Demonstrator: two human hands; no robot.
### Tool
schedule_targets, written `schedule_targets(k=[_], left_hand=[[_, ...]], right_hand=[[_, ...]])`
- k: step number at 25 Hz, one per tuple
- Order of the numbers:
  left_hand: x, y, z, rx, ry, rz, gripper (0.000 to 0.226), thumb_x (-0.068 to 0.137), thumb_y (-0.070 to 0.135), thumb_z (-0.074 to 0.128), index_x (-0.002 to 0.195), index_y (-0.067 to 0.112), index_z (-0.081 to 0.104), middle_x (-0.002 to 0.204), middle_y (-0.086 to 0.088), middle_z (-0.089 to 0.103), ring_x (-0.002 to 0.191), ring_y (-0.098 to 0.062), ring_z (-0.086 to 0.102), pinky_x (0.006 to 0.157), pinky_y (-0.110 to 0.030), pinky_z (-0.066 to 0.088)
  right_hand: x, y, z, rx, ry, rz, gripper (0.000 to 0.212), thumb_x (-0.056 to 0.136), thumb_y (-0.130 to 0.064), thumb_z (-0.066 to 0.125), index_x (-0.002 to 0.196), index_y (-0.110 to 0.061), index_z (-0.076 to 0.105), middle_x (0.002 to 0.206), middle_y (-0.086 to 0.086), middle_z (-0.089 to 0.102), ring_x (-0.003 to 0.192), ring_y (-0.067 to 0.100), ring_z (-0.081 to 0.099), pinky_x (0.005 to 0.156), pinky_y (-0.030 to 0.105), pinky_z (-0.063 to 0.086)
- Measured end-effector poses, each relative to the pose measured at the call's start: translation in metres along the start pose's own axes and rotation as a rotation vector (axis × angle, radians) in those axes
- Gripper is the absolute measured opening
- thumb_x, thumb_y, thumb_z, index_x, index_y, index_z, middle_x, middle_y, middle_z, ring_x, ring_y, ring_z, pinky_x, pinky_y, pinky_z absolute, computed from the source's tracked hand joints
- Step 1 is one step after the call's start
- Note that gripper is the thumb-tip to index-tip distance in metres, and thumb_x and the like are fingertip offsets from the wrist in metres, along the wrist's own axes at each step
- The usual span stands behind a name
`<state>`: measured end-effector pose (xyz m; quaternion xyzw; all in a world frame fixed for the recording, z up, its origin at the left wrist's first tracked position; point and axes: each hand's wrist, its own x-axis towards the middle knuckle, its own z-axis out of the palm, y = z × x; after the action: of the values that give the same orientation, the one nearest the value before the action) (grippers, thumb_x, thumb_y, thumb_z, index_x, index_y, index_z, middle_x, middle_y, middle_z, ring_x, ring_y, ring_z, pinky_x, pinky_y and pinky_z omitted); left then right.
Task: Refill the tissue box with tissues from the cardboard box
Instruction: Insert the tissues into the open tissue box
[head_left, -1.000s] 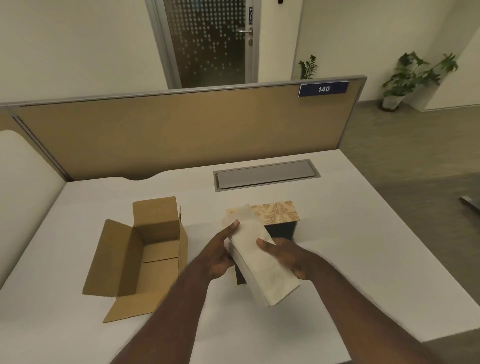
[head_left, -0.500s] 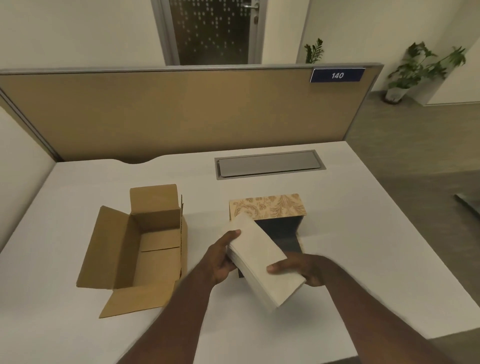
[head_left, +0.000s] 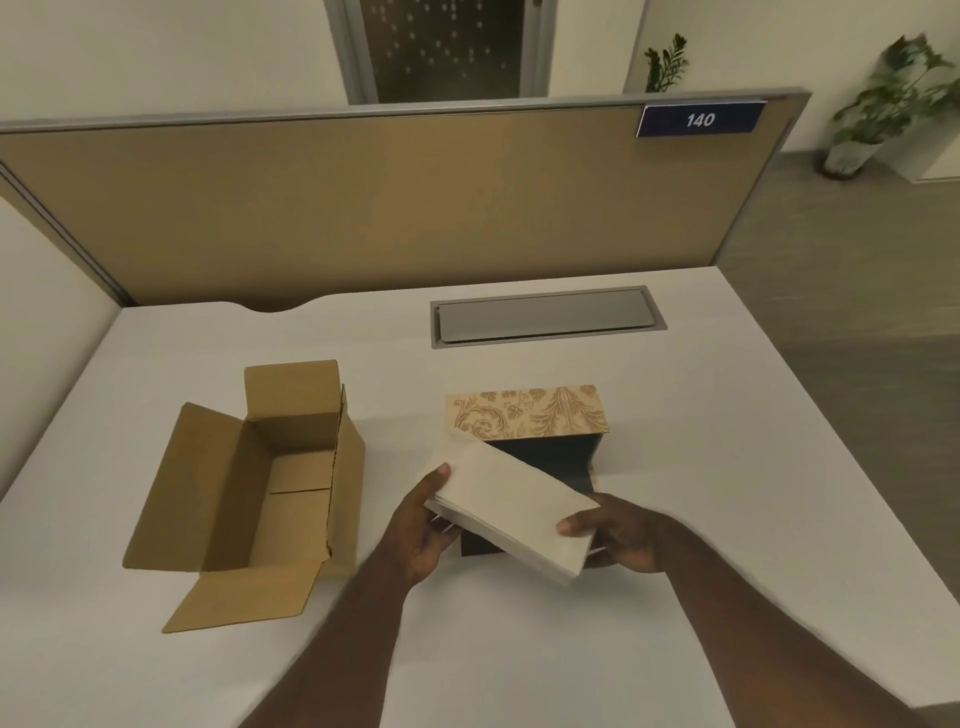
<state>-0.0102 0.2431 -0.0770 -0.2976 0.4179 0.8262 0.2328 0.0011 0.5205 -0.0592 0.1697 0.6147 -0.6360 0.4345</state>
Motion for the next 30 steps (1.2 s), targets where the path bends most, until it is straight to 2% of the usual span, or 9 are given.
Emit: schedule_targets(k=[4,8,13,21,25,30], left_hand=[[0.0,-0.008,-0.001,0.025,0.028,-0.019,0.039,0.075,0.028,0.077,0.109,0.015,0.065,0.09,-0.008,0.077,0.097,-0.026,0.066,0.084,-0.042,0.056],[0.002,-0.016,-0.004,0.028,0.074,-0.056,0.041,0.071,0.024,0.078,0.108,0.011,0.064,0.095,-0.011,0.073,0.095,-0.026,0.064,0.077,-0.038,0.056],[0.008,-0.023,-0.007,0.017,0.098,-0.069,0.044,0.072,0.022,0.079,0.11,0.008,0.064,0.1,-0.013,0.07,0.093,-0.025,0.064,0.078,-0.037,0.056],[0.011,-0.028,-0.008,0.046,0.135,-0.094,0.052,0.065,0.021,0.083,0.11,0.007,0.063,0.104,-0.014,0.066,0.093,-0.027,0.064,0.072,-0.036,0.058],[0.012,-0.027,-0.007,0.104,0.159,-0.108,0.048,0.07,0.02,0.082,0.112,0.006,0.061,0.109,-0.015,0.063,0.095,-0.027,0.061,0.074,-0.034,0.056],[0.019,-0.026,0.002,0.168,0.171,-0.112,0.038,0.079,0.019,0.077,0.111,0.006,0.059,0.11,-0.014,0.061,0.099,-0.027,0.057,0.076,-0.031,0.053]], right_hand=[[0.006,0.008,-0.015,0.111,0.024,-0.021,0.067,0.051,-0.023,0.088,0.114,-0.021,0.067,0.103,0.005,0.076,0.097,0.023,0.068,0.077,0.037,0.058],[0.013,0.011,-0.025,0.195,0.067,-0.046,0.051,0.059,-0.018,0.084,0.108,-0.019,0.069,0.094,0.002,0.079,0.089,0.019,0.071,0.069,0.031,0.058],[0.018,0.015,-0.031,0.243,0.101,-0.078,0.041,0.063,-0.013,0.084,0.103,-0.013,0.073,0.1,0.007,0.078,0.086,0.02,0.074,0.066,0.028,0.059],[0.025,0.015,-0.035,0.306,0.153,-0.128,0.043,0.069,-0.015,0.078,0.11,-0.006,0.069,0.106,0.012,0.076,0.092,0.025,0.074,0.069,0.032,0.06],[0.028,0.016,-0.035,0.305,0.241,-0.13,0.032,0.08,-0.017,0.073,0.111,-0.008,0.069,0.108,0.012,0.074,0.1,0.028,0.066,0.083,0.037,0.052],[0.032,0.01,-0.035,0.403,0.274,-0.16,0.021,0.084,-0.014,0.071,0.103,-0.005,0.07,0.101,0.012,0.076,0.091,0.024,0.07,0.075,0.034,0.055]])
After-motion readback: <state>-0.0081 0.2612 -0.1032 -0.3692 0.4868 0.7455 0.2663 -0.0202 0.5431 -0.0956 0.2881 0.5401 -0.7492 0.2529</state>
